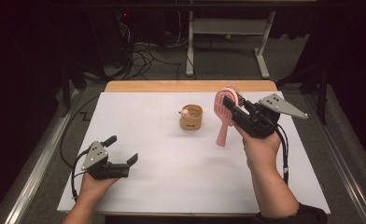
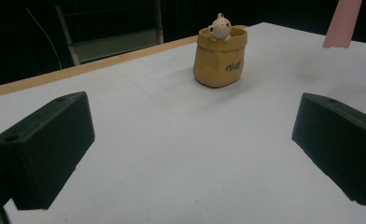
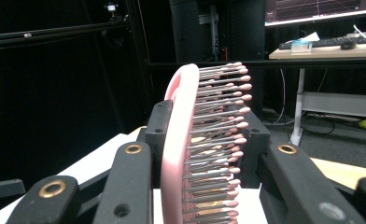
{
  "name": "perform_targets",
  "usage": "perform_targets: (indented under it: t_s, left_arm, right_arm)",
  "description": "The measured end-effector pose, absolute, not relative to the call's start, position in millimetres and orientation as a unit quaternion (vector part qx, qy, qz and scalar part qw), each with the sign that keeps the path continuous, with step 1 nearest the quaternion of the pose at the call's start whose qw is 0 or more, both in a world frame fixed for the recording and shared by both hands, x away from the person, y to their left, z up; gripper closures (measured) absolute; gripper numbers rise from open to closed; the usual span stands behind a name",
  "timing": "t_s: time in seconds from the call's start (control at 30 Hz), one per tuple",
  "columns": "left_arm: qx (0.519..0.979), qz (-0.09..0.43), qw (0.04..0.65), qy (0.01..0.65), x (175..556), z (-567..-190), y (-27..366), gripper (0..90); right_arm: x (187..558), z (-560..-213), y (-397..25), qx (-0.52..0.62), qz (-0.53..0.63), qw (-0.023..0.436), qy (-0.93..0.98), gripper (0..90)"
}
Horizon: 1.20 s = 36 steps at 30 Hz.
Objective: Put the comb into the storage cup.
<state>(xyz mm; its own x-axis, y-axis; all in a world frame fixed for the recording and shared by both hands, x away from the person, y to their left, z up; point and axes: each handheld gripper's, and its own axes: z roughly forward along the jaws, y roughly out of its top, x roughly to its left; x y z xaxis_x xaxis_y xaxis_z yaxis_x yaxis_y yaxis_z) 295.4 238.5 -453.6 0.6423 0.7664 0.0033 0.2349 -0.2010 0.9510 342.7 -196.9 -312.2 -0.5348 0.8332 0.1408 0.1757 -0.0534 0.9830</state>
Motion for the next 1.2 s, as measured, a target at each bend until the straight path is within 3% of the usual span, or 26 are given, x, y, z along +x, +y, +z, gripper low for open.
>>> perform_targets:
  t_s: [1.2]
  left_arm:
    - [0.735,0.235,0.543,0.33,295,-456,237,0.0]
  right_arm:
    - [393,-270,-151,0.4,0.616,0.3,0.609,66.1]
